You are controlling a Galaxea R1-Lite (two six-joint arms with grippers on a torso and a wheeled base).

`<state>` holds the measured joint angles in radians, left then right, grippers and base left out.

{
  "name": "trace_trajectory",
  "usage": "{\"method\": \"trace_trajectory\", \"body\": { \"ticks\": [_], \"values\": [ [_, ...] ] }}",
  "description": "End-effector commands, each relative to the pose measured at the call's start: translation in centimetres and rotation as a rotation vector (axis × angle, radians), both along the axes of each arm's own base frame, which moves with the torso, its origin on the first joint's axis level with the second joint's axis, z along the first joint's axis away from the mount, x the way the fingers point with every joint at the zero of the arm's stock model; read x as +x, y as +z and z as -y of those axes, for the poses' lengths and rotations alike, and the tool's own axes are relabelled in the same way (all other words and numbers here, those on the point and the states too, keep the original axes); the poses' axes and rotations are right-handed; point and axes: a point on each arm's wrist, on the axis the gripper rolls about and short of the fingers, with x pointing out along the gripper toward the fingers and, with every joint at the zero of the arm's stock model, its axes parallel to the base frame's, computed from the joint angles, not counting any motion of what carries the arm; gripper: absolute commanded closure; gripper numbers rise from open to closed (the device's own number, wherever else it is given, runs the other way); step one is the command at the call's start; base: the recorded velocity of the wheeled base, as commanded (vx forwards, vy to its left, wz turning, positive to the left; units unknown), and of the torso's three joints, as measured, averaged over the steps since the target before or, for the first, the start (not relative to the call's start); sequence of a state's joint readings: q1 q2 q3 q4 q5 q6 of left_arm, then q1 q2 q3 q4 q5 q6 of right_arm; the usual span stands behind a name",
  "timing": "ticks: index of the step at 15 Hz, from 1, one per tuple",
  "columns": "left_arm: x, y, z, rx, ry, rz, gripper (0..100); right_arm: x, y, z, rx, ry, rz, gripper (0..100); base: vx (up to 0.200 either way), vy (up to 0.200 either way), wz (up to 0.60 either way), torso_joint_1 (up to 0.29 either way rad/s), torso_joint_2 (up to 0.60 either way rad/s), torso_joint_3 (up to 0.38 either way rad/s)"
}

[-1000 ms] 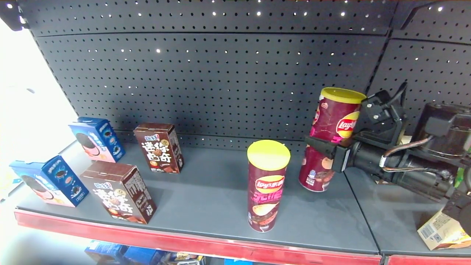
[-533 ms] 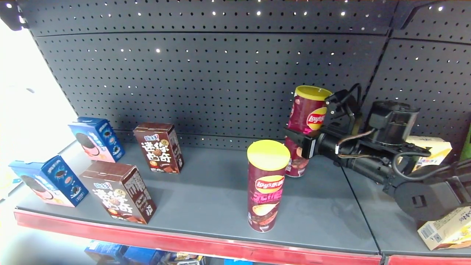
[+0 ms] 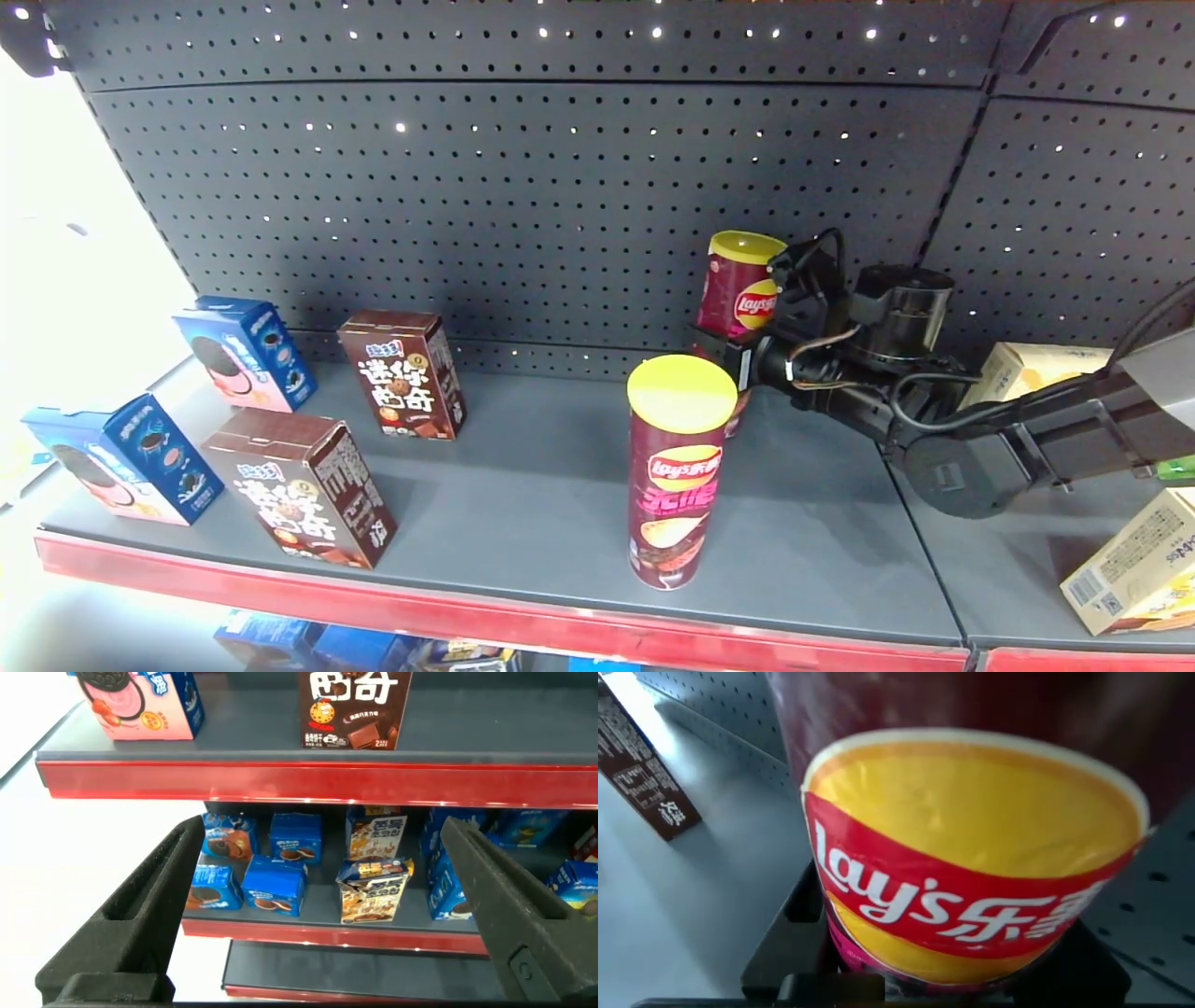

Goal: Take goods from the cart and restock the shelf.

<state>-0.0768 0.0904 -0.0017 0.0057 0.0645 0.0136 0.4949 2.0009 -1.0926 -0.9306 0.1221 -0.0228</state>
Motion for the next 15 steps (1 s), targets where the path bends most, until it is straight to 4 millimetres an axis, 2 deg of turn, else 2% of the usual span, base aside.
{"method": "trace_trajectory", "body": {
  "ticks": [1, 15],
  "values": [
    [0.0, 0.0, 0.0, 0.0, 0.0, -0.002, 0, 0.5, -0.7, -0.4, -0.006, 0.004, -0.008, 100, 0.0, 0.0, 0.0, 0.0, 0.0, 0.0],
    [0.0, 0.0, 0.0, 0.0, 0.002, -0.002, 0, 0.9, -1.7, -1.4, -0.015, 0.021, -0.018, 100, 0.0, 0.0, 0.0, 0.0, 0.0, 0.0]
  ]
}}
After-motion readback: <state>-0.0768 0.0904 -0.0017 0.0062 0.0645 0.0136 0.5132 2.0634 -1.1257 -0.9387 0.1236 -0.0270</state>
